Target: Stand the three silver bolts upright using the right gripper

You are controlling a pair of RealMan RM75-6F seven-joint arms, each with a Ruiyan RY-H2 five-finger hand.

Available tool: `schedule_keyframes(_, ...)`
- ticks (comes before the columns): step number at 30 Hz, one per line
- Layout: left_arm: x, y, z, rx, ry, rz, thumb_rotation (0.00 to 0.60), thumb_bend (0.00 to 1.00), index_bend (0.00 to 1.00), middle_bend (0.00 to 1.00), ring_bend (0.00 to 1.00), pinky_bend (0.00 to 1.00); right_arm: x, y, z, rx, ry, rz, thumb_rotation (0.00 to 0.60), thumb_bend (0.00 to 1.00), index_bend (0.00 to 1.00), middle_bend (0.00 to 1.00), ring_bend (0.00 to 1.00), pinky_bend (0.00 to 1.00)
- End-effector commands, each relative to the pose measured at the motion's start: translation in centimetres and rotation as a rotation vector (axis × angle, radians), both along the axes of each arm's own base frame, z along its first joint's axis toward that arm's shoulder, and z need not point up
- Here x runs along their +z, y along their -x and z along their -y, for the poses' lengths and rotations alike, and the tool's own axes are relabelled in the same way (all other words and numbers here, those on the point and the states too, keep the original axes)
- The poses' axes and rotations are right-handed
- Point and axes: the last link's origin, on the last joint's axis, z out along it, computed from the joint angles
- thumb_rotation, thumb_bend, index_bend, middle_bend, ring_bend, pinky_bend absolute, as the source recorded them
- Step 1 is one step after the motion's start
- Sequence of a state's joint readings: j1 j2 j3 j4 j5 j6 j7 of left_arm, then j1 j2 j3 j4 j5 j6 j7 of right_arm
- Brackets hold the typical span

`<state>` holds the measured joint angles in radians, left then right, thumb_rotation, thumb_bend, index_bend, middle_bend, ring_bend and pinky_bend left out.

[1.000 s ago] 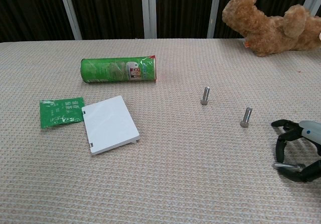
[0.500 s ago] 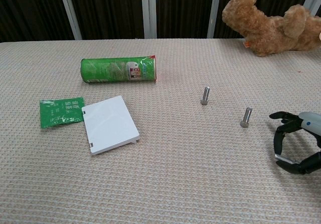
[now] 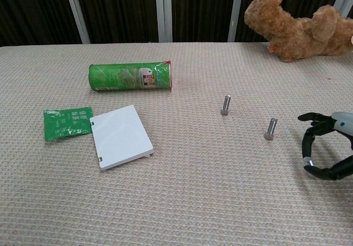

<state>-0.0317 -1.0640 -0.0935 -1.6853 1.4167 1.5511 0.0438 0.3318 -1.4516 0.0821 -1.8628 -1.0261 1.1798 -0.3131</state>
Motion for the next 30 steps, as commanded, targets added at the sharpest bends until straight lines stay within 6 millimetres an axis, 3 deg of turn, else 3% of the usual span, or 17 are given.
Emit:
schedule_keyframes(1, 0.01, 0.0, 0.0, 0.0, -0.001, 0.0, 0.6, 0.24, 0.06, 0.02, 0.0, 0.14, 0.04, 0.04, 0.07, -0.004, -0.001, 0.001, 0.6, 0.37, 0.61, 0.0, 0.0, 0.0)
schedule_keyframes(30, -0.04, -0.03, 0.06, 0.0, -0.001, -0.003, 0.6, 0.24, 0.06, 0.02, 0.0, 0.14, 0.66, 0.88, 0.63, -0.062, 0.015, 0.074, 0.6, 0.37, 0.61, 0.0, 0.0, 0.0)
